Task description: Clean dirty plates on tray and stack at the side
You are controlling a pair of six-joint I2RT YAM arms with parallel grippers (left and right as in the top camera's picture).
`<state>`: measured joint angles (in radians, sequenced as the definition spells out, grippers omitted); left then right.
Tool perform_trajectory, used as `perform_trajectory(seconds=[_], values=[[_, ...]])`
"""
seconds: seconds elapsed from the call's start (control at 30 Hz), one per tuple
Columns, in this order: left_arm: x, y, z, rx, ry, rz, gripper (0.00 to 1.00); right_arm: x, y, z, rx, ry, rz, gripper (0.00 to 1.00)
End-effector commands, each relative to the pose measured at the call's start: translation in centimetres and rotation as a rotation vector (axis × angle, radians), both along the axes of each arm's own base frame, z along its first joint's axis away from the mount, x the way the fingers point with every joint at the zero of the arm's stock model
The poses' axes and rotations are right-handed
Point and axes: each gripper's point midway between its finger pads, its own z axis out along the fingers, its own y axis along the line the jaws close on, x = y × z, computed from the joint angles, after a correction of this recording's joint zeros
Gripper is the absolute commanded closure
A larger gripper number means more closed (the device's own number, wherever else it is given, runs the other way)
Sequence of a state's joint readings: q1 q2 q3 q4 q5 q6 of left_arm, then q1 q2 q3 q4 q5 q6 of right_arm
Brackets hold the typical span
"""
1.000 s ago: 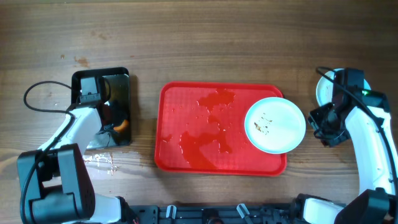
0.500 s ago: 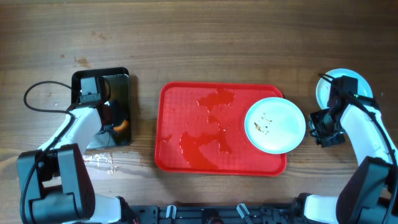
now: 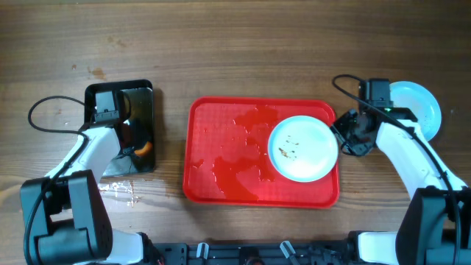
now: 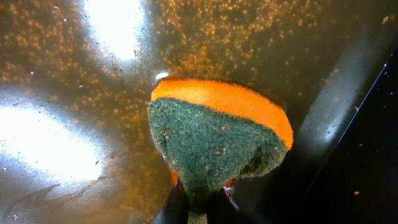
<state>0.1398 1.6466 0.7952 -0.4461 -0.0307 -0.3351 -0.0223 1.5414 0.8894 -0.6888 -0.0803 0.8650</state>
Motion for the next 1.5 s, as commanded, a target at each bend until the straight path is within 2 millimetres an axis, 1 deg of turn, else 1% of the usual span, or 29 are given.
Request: perform_trajectory(seconds=[0.0, 0.03, 0.07, 0.1, 0.13, 0.17, 0.23, 0.27, 0.3, 0.33, 0.37, 0.4, 0.47, 0.5, 0.57, 0.63, 0.7, 0.77, 0.8, 0.83, 0.9, 0.97, 1.0, 1.07, 1.13, 1.17, 1.2, 1.33, 1.47], values=[[-3.7, -1.6, -4.1, -0.085, 0.153, 0.004, 0.96, 0.6, 3.4, -0.1, 0.061, -0.029, 0.144, 0.5], [-3.7, -1.6, -4.1, -0.085, 0.153, 0.004, 0.96, 0.8, 4.2, 0.0, 0.068, -0.044, 0.182, 0.5], [-3.7, -1.6, -4.1, -0.085, 0.153, 0.004, 0.96, 0.9, 5.5, 0.2, 0.084, -0.061, 0.233, 0.48], [-3.7, -1.6, -4.1, -0.085, 0.153, 0.004, 0.96, 0.7, 6.1, 0.2, 0.087, -0.059, 0.252, 0.48], [-3.7, -1.6, -4.1, -0.085, 0.153, 0.004, 0.96, 0.2, 6.6, 0.1, 0.088, -0.039, 0.262, 0.51], [-3.7, -1.6, -4.1, -0.085, 0.152, 0.004, 0.96, -0.5, 6.9, -0.1, 0.089, -0.011, 0.264, 0.57], [-3.8, -1.6, -4.1, -0.085, 0.153, 0.004, 0.96, -2.0, 6.6, -0.5, 0.061, 0.051, 0.264, 0.63], [-3.8, -1.6, -4.1, -0.085, 0.153, 0.004, 0.96, -3.1, 6.1, -0.6, 0.042, 0.099, 0.247, 0.68], [-3.8, -1.6, -4.1, -0.085, 0.153, 0.004, 0.96, -4.0, 5.5, -0.6, 0.01, 0.135, 0.241, 0.7], [-3.7, -1.6, -4.1, -0.085, 0.153, 0.004, 0.96, -4.7, 4.7, -0.2, -0.027, 0.151, 0.238, 0.67], [-3.7, -1.6, -4.1, -0.086, 0.152, 0.003, 0.96, -5.2, 4.2, 0.4, -0.054, 0.153, 0.239, 0.62], [-3.7, -1.7, -4.1, -0.089, 0.15, 0.002, 0.96, -5.3, 4.1, 1.0, -0.063, 0.136, 0.263, 0.53], [-3.7, -1.7, -4.1, -0.089, 0.149, 0.002, 0.96, -5.7, 3.9, 2.5, -0.072, 0.099, 0.282, 0.38], [-3.7, -1.7, -4.1, -0.089, 0.15, 0.002, 0.96, -6.0, 3.8, 3.1, -0.077, 0.087, 0.289, 0.35], [-3.7, -1.7, -4.1, -0.091, 0.149, 0.002, 0.96, -6.2, 3.6, 3.4, -0.088, 0.083, 0.306, 0.34], [-3.7, -1.7, -4.1, -0.092, 0.15, 0.002, 0.96, -6.3, 3.6, 2.8, -0.087, 0.089, 0.314, 0.34], [-3.8, -1.8, -4.1, -0.092, 0.157, 0.002, 0.96, -6.9, 4.1, 1.3, -0.057, 0.098, 0.311, 0.34], [-3.9, -1.8, -4.1, -0.093, 0.16, 0.002, 0.96, -7.8, 4.9, -0.7, 0.0, 0.107, 0.298, 0.34], [-3.9, -1.8, -4.1, -0.093, 0.16, 0.002, 0.96, -8.8, 5.0, -2.0, 0.019, 0.123, 0.269, 0.34], [-3.9, -1.8, -4.1, -0.093, 0.16, 0.002, 0.96, -9.4, 5.0, -2.8, 0.029, 0.134, 0.258, 0.34], [-3.9, -1.8, -4.1, -0.093, 0.16, 0.002, 0.96, -10.5, 5.5, -4.1, 0.069, 0.144, 0.25, 0.34], [-3.9, -1.8, -4.1, -0.093, 0.16, 0.002, 0.96, -10.8, 5.4, -4.6, 0.072, 0.145, 0.243, 0.34], [-4.0, -1.8, -4.1, -0.093, 0.161, 0.002, 0.96, -10.5, 5.5, -4.7, 0.075, 0.133, 0.229, 0.47], [-4.0, -1.8, -4.1, -0.093, 0.161, 0.002, 0.96, -10.2, 5.6, -4.6, 0.076, 0.119, 0.226, 0.59], [-4.0, -1.8, -4.1, -0.093, 0.161, 0.002, 0.96, -9.8, 5.6, -4.6, 0.076, 0.104, 0.207, 0.75], [-4.0, -1.8, -4.1, -0.093, 0.161, 0.002, 0.96, -9.5, 5.6, -4.5, 0.079, 0.095, 0.196, 0.87], [-4.0, -1.8, -4.1, -0.093, 0.162, 0.002, 0.96, -9.4, 5.6, -4.5, 0.081, 0.09, 0.191, 0.96], [-4.1, -1.8, -4.1, -0.094, 0.166, 0.002, 0.96, -9.2, 5.3, -4.6, 0.064, 0.086, 0.177, 0.95], [-3.7, -3.4, -4.0, -0.174, 0.147, -0.074, 0.96, -9.1, 5.3, -4.5, 0.061, 0.081, 0.194, 0.96]])
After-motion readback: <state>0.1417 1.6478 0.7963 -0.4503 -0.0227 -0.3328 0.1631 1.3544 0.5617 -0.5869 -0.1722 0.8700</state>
